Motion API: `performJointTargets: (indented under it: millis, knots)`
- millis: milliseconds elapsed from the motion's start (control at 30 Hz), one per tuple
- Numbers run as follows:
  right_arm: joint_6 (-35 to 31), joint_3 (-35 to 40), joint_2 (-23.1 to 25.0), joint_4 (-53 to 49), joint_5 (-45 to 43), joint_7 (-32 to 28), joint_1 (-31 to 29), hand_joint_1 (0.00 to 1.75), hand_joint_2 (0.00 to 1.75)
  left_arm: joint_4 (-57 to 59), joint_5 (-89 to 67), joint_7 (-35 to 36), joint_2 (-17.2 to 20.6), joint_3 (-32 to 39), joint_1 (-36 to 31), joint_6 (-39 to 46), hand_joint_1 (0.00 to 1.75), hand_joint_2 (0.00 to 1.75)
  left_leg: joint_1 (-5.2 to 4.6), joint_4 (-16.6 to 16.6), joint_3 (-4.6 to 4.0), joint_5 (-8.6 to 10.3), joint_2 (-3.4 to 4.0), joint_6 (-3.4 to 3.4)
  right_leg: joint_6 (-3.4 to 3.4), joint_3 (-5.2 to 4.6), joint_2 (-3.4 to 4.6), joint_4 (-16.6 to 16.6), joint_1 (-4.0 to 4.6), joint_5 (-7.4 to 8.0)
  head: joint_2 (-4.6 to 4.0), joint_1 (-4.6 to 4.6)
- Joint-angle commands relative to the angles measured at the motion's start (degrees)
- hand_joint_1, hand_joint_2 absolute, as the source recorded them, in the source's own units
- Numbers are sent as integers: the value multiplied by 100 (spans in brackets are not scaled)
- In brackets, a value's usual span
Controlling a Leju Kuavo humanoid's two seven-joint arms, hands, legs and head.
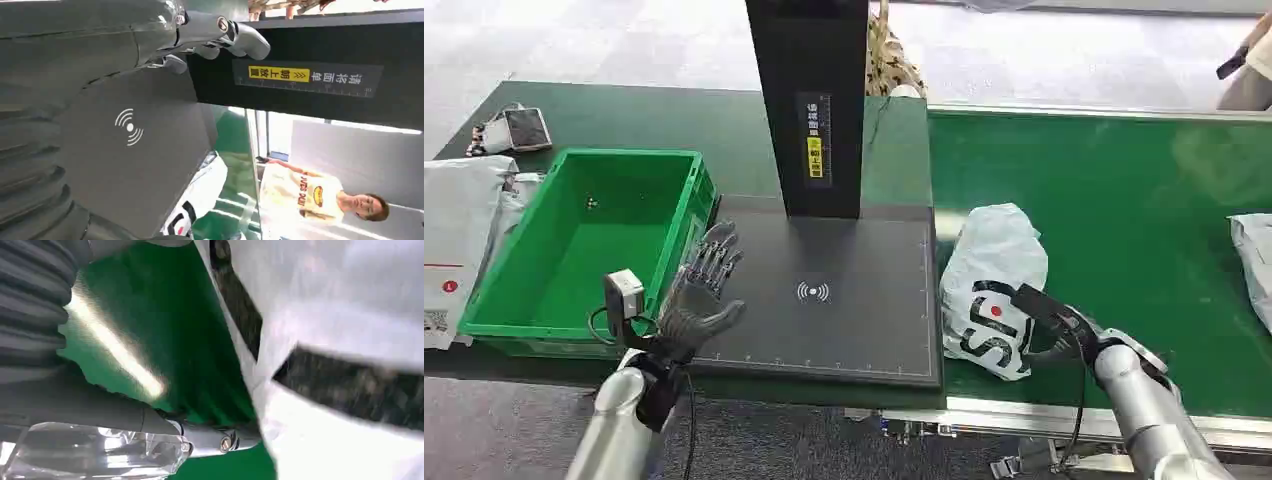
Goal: Moved the parcel from conveyor to table for the left to box.
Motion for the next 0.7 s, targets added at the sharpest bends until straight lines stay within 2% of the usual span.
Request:
performJointTargets:
  millis: [33,67,133,200,267,300,367,467,533,600,633,667,700]
  knots:
    - [-297,1139,126,-645,-296,-127,128,0,175,-9,-23,29,247,-92,-34,133,0,175,3,-4,9,-2,16,-4,-6,5,15,-5,5,4,0,0]
    - [-618,1084,214,-809,-373,-244,131,0,175,-64,-9,26,259,-70,11,156,0,175,2,-12,21,-2,25,-6,-12,13,21,-10,5,5,0,-2]
    - [-1423,1000,414,-1176,-406,-19,122,0,175,-214,22,66,279,-44,124,188,0,175,2,-12,23,-4,45,-8,-17,7,40,-8,8,9,0,0]
    - [-1523,875,492,-1491,-588,89,252,0,175,-198,30,91,279,-102,111,145,0,175,1,-13,23,-6,54,-11,-19,3,49,-4,8,8,0,-2]
    - [-1696,851,473,-1755,-577,161,495,0,175,-60,62,69,237,-152,19,131,0,175,0,-9,8,2,16,-10,-13,0,13,-1,7,3,0,-4]
    - [-2052,882,457,-1837,-371,165,558,0,175,-18,73,61,221,-161,-8,124,0,175,3,-15,18,2,9,-11,-15,12,4,-9,10,0,0,-2]
    - [-3218,903,513,-2015,341,236,603,0,175,-37,84,43,197,-200,2,211,0,175,6,-14,20,-1,12,-10,-16,14,6,-9,13,-1,0,-2]
    - [-3856,642,650,-2375,814,371,723,0,175,23,117,30,169,-264,-50,209,0,175,4,-10,6,1,14,-8,-14,-3,10,1,3,0,0,-2]
    - [-3945,487,718,-2423,942,497,747,0,175,244,134,31,147,-371,-226,175,0,175,7,-14,15,0,12,-10,-18,8,6,-4,5,-1,0,0]
    - [-3592,232,849,-2356,286,315,758,0,175,374,144,11,135,-426,-325,151,0,175,9,-10,3,6,1,-9,-15,0,-4,-3,6,1,0,-2]
    - [-3592,232,849,-2356,286,315,758,0,175,374,144,11,135,-426,-325,151,0,175,7,-14,11,6,0,-9,-17,7,-7,-5,5,0,0,-2]
    - [-3180,-80,989,-2223,-407,388,744,0,175,447,138,9,143,-469,-383,124,0,175,7,-12,6,6,-2,-9,-15,3,-8,-4,4,1,0,-2]
    - [-3096,-96,972,-2145,-544,456,738,0,175,471,138,11,146,-489,-408,121,0,175,7,-18,15,7,-1,-9,-16,13,-8,-10,4,1,0,-2]
